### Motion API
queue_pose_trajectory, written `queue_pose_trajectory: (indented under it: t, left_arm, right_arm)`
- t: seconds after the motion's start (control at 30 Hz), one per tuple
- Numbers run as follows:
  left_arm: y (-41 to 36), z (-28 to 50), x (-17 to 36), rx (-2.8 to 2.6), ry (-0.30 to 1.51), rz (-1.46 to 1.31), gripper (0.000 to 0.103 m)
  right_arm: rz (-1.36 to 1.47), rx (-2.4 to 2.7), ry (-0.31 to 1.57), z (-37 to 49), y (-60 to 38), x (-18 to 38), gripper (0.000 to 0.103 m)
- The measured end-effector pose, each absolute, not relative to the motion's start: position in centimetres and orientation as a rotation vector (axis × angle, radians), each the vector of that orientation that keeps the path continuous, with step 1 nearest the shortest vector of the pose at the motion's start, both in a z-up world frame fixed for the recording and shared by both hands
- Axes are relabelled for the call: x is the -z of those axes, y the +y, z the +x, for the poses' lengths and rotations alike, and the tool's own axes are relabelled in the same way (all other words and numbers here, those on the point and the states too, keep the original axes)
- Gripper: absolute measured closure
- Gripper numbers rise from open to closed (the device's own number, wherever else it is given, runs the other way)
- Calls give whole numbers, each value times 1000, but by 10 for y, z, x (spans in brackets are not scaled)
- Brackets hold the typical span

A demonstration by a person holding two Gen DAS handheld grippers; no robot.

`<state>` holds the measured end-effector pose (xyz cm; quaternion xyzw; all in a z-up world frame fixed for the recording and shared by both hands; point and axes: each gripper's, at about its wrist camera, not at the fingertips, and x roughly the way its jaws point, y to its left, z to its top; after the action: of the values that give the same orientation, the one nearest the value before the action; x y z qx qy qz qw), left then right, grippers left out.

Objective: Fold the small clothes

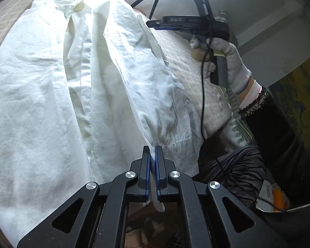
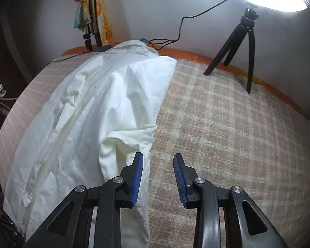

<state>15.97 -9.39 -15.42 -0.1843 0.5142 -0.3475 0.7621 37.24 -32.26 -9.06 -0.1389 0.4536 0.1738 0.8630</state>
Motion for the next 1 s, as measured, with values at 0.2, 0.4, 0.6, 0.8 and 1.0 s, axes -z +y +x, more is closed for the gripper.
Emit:
queue_pose_trajectory:
  t: [0.2, 0.4, 0.6, 0.8, 1.0]
  left_arm:
    - [-103, 160, 156, 761, 1115, -391, 100]
    - [-108, 159, 152, 777, 1113, -388, 100]
    - [-111, 162, 151, 814, 1118, -444, 100]
    - [-122, 169, 154, 814, 1132, -429, 100]
    - [-116, 172, 156, 811, 1153, -449, 98]
  right_arm:
    - [-371, -390, 922, 380, -290, 97, 66]
    - [-377, -370, 911, 387, -289, 97, 101]
    - [-160, -262, 884, 400, -355, 78, 103]
    - [-51, -196, 987, 422, -392, 106, 92]
    - [-112, -112, 947, 391, -403, 87, 64]
